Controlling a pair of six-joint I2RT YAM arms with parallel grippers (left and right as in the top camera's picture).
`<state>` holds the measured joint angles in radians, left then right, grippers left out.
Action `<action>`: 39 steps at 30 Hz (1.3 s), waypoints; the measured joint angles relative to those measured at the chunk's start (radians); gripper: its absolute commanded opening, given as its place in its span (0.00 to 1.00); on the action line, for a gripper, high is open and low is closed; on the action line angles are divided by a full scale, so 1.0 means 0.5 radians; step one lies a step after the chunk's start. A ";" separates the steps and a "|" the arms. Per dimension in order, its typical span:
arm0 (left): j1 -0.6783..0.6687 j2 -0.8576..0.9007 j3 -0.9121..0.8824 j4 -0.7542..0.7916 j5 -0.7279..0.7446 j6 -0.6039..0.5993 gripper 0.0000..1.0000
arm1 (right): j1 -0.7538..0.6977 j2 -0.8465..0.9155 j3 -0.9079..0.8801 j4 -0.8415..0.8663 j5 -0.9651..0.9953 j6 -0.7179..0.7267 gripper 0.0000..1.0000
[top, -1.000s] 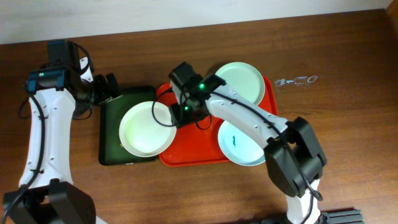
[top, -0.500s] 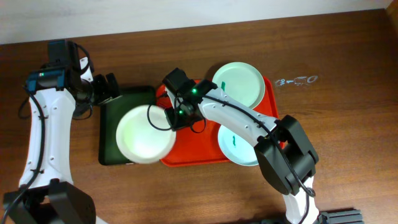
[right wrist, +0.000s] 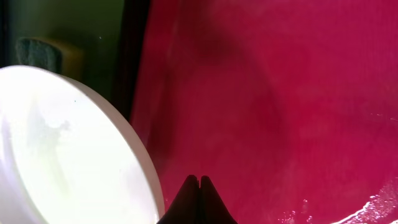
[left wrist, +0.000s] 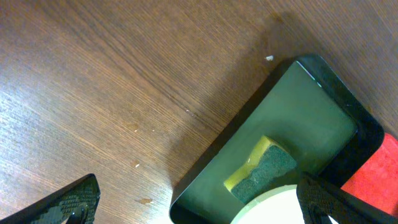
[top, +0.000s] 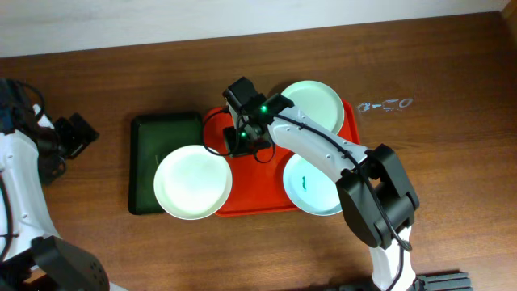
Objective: Clean dirty plates on tray and stack at the side
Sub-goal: 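Carry the white plate right and set it on the table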
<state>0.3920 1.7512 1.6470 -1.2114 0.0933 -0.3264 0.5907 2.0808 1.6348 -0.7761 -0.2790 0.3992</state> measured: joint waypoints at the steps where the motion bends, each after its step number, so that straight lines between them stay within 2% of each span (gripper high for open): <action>1: 0.005 0.000 0.000 -0.006 0.000 -0.008 0.99 | 0.000 0.000 0.000 0.001 0.000 0.004 0.04; 4: 0.005 0.000 0.000 -0.008 0.000 -0.016 0.99 | -0.021 0.001 0.034 -0.066 -0.023 0.002 0.04; 8: 0.005 0.000 0.000 -0.008 0.000 -0.016 0.99 | -0.113 0.003 0.255 -0.122 -0.060 0.001 0.04; 11: 0.005 0.000 0.000 -0.008 0.000 -0.015 0.99 | -0.141 0.003 0.363 -0.140 -0.057 -0.005 0.39; 13: 0.005 0.000 0.000 -0.009 0.001 -0.015 0.99 | -0.135 0.003 0.384 -0.311 -0.058 -0.003 0.50; 16: 0.005 0.000 0.000 -0.009 0.001 -0.016 0.99 | -0.086 0.003 0.375 -0.550 -0.052 -0.028 0.55; 22: 0.005 0.000 0.000 -0.008 0.001 -0.016 0.99 | 0.179 0.004 0.182 -0.422 0.043 -0.082 0.47; 25: 0.005 0.000 0.000 -0.009 0.001 -0.016 0.99 | 0.206 0.004 0.057 -0.249 0.125 -0.085 0.34; 29: 0.005 0.000 0.000 -0.009 0.000 -0.016 0.99 | 0.206 0.005 -0.106 0.056 0.171 -0.087 0.27; 30: 0.005 0.000 0.000 -0.009 0.001 -0.016 0.99 | 0.206 0.005 -0.111 0.067 0.175 -0.088 0.18; 31: 0.005 0.000 0.000 -0.009 0.001 -0.016 0.99 | 0.206 0.005 -0.111 0.076 0.175 -0.089 0.04; 36: 0.005 0.000 0.000 -0.009 0.001 -0.016 0.99 | 0.206 0.005 -0.121 0.137 0.182 -0.088 0.04; 39: 0.005 0.000 0.000 -0.008 0.001 -0.016 0.99 | 0.193 0.006 0.011 0.088 0.191 -0.089 0.04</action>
<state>0.3943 1.7512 1.6470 -1.2156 0.0937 -0.3344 0.6872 2.0838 1.6405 -0.7322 -0.1837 0.3546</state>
